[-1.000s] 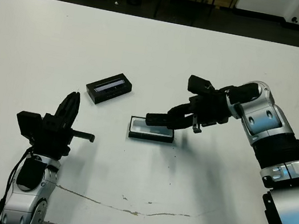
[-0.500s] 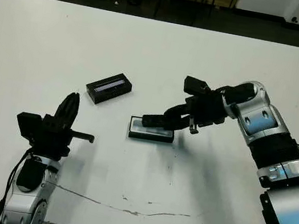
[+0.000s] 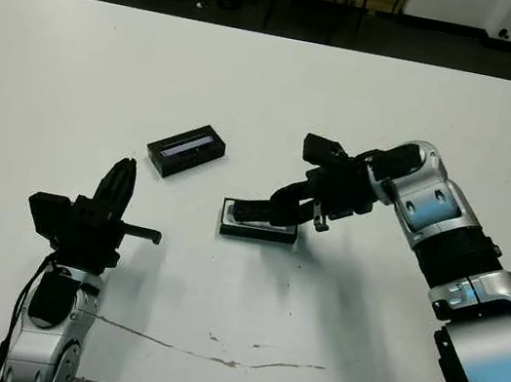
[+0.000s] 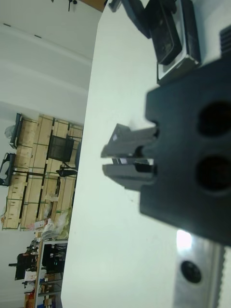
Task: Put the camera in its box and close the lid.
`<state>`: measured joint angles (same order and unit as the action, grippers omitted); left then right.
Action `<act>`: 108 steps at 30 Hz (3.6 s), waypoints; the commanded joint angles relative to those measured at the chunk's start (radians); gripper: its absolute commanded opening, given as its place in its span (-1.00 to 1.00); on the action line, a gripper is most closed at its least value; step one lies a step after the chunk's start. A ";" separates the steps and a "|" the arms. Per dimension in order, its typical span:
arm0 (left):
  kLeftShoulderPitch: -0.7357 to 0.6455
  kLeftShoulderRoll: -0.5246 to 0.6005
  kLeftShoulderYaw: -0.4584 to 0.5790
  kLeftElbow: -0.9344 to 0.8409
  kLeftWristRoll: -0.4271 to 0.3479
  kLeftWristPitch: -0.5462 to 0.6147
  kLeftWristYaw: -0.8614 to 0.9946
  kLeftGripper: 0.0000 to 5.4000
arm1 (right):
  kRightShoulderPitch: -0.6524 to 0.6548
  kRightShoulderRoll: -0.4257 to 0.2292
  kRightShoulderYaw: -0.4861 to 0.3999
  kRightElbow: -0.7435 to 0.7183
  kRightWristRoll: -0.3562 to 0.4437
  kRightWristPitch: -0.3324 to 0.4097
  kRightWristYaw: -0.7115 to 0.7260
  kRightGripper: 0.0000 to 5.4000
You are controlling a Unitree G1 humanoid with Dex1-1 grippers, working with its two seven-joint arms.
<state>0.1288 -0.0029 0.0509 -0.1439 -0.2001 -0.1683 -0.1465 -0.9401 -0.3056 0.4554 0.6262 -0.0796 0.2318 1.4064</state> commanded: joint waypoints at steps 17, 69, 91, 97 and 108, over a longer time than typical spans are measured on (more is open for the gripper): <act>0.027 -0.001 0.006 0.009 -0.026 0.020 -0.015 -1.00 | -0.009 0.025 0.021 0.024 -0.028 -0.006 -0.004 -0.80; 0.034 0.004 0.005 -0.002 -0.034 0.033 -0.017 -1.00 | -0.070 0.031 0.078 -0.036 -0.085 0.125 0.007 -0.81; 0.042 0.001 0.003 -0.007 -0.034 0.042 -0.009 -1.00 | -0.039 0.039 0.099 -0.046 -0.109 0.119 -0.012 -0.81; 0.046 0.001 0.001 -0.009 -0.031 0.043 -0.004 -1.00 | -0.031 0.064 0.099 -0.030 -0.096 0.094 -0.011 -0.81; 0.052 -0.002 -0.003 -0.019 -0.019 0.049 0.007 -1.00 | -0.016 0.095 0.096 -0.002 -0.095 0.060 -0.025 -0.81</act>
<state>0.1630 -0.0043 0.0487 -0.1648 -0.2284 -0.1389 -0.1486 -0.9880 -0.2479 0.5374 0.6119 -0.1868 0.3093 1.3886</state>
